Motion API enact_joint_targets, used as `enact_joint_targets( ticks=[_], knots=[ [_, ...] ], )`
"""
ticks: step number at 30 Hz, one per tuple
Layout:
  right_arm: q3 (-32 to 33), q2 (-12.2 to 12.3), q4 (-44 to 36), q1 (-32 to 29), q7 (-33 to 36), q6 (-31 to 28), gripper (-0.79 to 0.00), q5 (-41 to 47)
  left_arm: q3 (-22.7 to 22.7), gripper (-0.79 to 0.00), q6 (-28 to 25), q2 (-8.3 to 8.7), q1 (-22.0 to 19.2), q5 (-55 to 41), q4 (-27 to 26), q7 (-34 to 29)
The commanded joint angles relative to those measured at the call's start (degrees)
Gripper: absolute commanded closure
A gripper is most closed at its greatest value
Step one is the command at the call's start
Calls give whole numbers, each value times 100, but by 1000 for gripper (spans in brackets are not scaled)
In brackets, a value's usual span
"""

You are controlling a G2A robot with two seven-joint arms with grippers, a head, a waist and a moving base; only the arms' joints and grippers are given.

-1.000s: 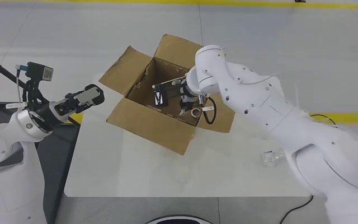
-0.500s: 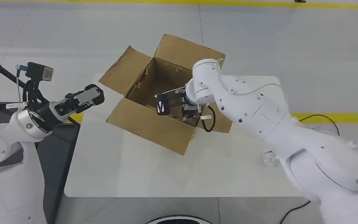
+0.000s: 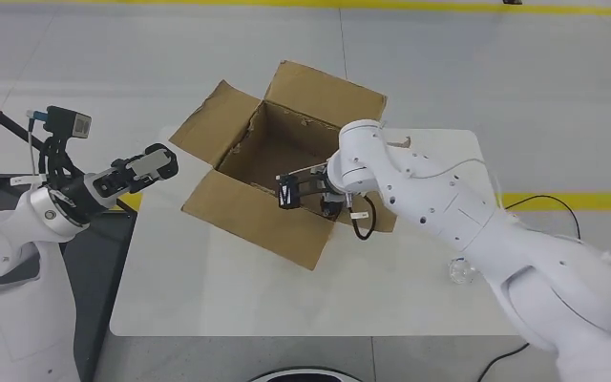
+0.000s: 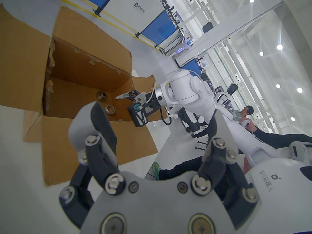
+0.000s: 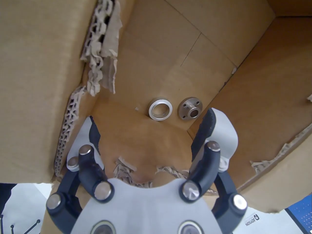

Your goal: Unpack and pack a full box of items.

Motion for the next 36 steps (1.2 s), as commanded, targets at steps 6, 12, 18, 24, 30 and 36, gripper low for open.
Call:
enact_joint_targets(
  ticks=[6,12,18,24,30,36],
  knots=[
    [0,438,-682,-78,415,415,-785,312,0,-785,0,0,0,0,0,0],
    [0,820,-1248,-160,767,767,-785,541,0,-785,0,0,0,0,0,0],
    [0,1188,-1654,-210,1046,1047,-785,707,0,-785,0,0,0,0,0,0],
    [0,1469,-1896,-145,1285,1287,-785,883,0,-785,0,0,0,0,0,0],
    [0,1653,-2009,-110,1337,1339,-785,1082,0,-785,0,0,0,0,0,0],
    [154,1721,-1976,-2,1220,1223,-785,1374,0,-785,0,0,0,0,0,0]
  ],
)
